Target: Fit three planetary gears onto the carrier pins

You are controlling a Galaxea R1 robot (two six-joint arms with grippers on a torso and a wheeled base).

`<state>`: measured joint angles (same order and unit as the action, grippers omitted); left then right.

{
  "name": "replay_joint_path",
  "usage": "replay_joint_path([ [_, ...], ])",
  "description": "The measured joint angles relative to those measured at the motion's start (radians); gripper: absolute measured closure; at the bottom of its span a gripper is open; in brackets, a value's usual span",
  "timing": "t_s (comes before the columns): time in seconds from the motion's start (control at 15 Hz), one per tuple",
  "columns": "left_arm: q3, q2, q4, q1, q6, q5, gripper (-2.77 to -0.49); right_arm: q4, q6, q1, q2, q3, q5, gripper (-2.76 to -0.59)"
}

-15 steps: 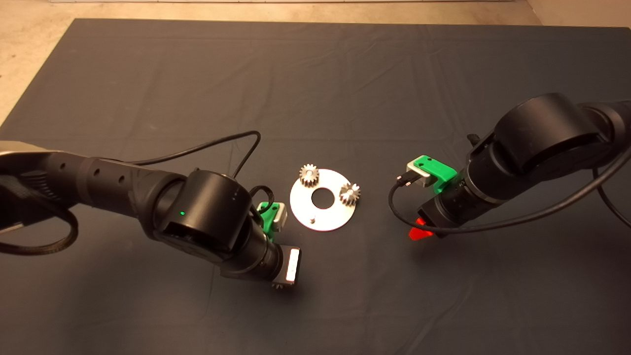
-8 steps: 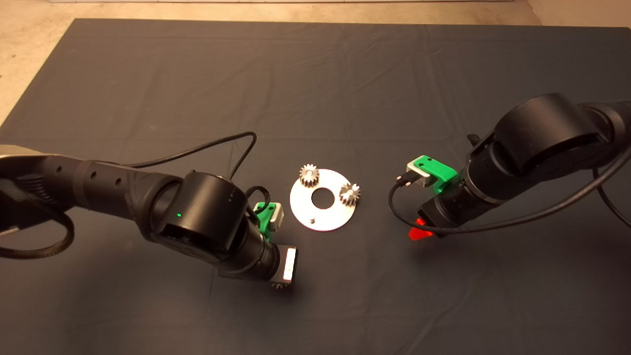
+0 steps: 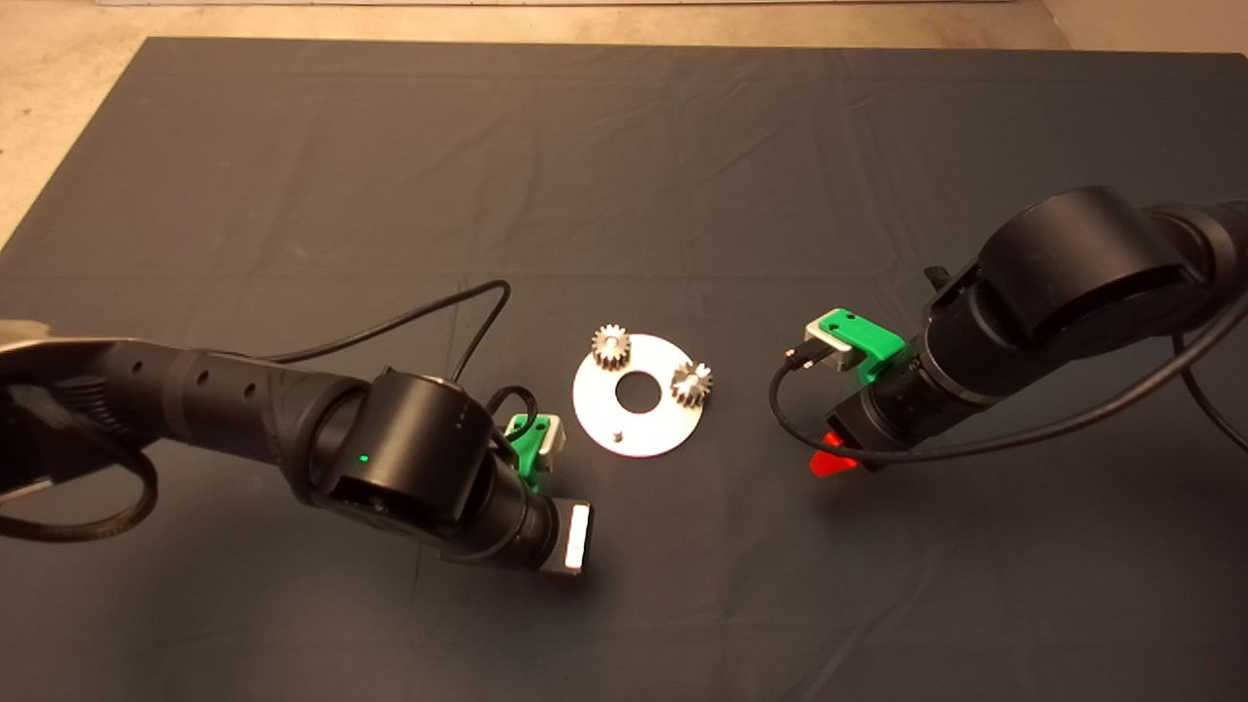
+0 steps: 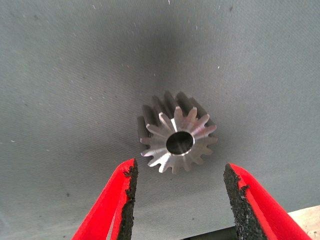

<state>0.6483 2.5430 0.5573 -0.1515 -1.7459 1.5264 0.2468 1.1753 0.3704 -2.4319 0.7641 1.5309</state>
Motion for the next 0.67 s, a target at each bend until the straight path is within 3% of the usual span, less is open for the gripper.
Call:
replay_joint_path([
  [0.33, 0.012, 0.004, 0.016, 0.004, 0.005, 0.000, -1.40, 0.000, 0.000, 0.000, 0.000, 0.000, 0.000, -2.18],
  [0.67, 0.020, 0.007, 0.020, 0.010, 0.008, 0.000, -1.44, 0.000, 0.000, 0.000, 0.000, 0.000, 0.000, -2.18],
])
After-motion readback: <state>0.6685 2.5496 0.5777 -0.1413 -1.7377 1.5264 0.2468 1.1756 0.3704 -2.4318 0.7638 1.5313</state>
